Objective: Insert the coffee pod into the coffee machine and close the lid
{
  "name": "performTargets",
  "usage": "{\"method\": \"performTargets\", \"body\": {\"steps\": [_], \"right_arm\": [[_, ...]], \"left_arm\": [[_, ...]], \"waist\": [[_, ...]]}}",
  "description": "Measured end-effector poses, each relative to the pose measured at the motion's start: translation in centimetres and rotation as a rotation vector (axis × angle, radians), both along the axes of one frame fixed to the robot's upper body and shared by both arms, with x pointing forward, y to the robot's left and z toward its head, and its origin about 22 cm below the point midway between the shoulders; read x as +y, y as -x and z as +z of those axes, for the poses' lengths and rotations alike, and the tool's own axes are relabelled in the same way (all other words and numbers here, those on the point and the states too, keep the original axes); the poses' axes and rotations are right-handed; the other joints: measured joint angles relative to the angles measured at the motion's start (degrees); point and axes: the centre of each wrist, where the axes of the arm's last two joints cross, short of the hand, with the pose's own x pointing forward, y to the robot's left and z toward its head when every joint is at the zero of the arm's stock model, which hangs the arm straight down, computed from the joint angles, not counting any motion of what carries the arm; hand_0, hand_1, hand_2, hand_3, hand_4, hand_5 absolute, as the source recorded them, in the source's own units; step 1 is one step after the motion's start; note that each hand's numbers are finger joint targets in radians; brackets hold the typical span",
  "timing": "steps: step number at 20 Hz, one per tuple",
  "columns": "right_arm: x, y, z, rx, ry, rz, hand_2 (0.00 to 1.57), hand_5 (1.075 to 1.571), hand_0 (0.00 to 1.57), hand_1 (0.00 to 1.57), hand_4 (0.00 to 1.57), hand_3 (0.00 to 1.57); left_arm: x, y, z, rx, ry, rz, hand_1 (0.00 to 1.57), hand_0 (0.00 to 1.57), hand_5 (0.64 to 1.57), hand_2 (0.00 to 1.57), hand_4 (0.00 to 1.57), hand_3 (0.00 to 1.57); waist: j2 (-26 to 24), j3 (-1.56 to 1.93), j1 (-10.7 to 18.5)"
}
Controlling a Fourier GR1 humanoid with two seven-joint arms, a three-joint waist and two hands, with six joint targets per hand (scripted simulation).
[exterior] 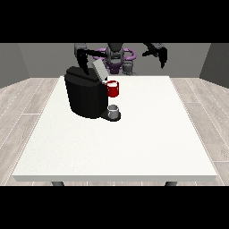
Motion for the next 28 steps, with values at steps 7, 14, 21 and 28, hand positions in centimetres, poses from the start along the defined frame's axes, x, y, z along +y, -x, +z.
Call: {"method": "performTargets", "body": {"steps": [7,14,21,28], "right_arm": [[1.9,-0.9,1.0,-0.032,0.028,0.076,0.00,1.571,0.00,0.00,0.08,0.00],[2.9,-2.3,3.0,-0.097,0.059,0.089,0.00,1.571,0.00,0.00,0.21,0.00],[4.0,-3.5,5.4,-0.069,0.124,0.104,0.00,1.571,0.00,0.00,0.00,0.00],[4.9,-3.8,7.7,-0.076,0.166,0.074,0.00,1.571,0.00,0.00,0.00,0.00]], "left_arm": [[1.3,1.0,1.3,-0.028,-0.004,0.051,0.00,0.00,1.571,0.00,0.32,0.00],[2.2,1.4,2.2,-0.062,-0.032,0.072,0.00,0.00,1.571,0.00,0.35,0.00],[1.7,1.3,2.3,-0.050,-0.043,0.062,0.00,0.00,1.571,0.00,0.38,0.00],[1.1,0.5,2.8,-0.076,-0.045,0.041,0.00,0.00,1.571,0.00,0.38,0.00]], "waist": [[1.93,-0.04,-1.65],[5.17,-0.01,-1.60],[6.14,0.39,-0.91],[8.13,0.77,-0.49]]}}
